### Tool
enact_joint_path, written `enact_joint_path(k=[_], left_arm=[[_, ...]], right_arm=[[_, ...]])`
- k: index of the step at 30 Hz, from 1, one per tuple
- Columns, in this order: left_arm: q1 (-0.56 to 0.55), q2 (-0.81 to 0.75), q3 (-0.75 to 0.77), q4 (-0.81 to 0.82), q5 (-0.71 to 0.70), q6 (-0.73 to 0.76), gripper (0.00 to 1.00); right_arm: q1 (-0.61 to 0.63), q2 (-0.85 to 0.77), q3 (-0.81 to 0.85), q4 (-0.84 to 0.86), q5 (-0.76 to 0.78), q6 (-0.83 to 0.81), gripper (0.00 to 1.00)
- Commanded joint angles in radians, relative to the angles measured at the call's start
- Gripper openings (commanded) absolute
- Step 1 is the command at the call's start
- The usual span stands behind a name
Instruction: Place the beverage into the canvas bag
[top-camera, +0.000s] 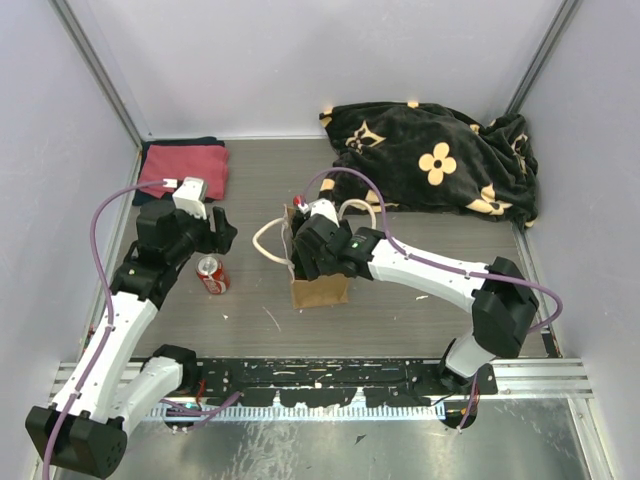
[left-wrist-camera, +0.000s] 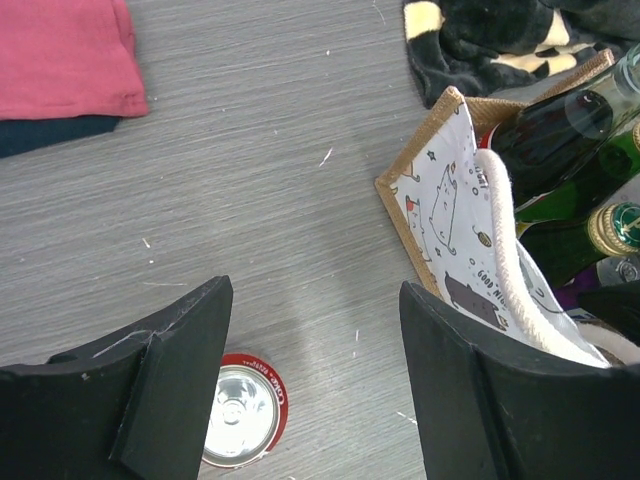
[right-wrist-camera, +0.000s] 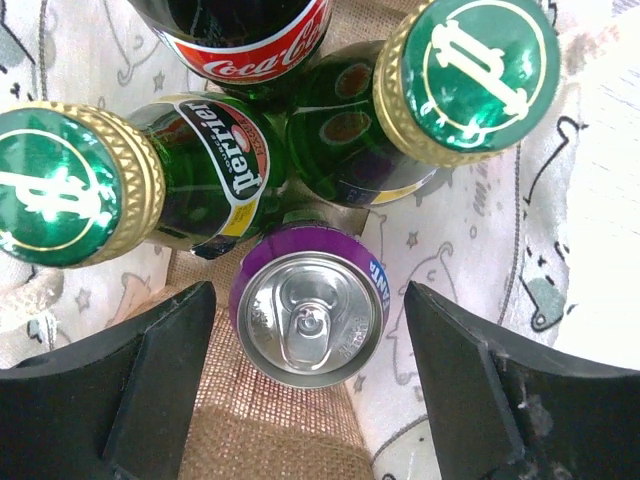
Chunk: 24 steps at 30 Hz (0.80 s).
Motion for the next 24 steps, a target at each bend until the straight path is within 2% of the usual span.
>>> enact_joint_path(k=[1,9,18,24], left_arm=[[0.005,-0.033,-0.018,-0.048,0.015,0.018,0.75],[0.005,-0.064,0.005,-0.239,-0.009,0.065,0.76],[0.005,0.045,0.143,-0.512,-0.073,0.28,0.86],[0.005,0.11,0.143,-0.534,-0.102,0.35,0.92]], right_arm=[[0.005,-0.068,0.058,-0.031,0.035,0.0,0.82],[0.007,-0.115,0.087,-0.051,0.035,-0.028,0.87],[0.006,-0.171,0.149,-0.068,0.09,-0.055,0.94],[0.006,-0.202,0.174,-0.103,0.108,-0.057,0.96]])
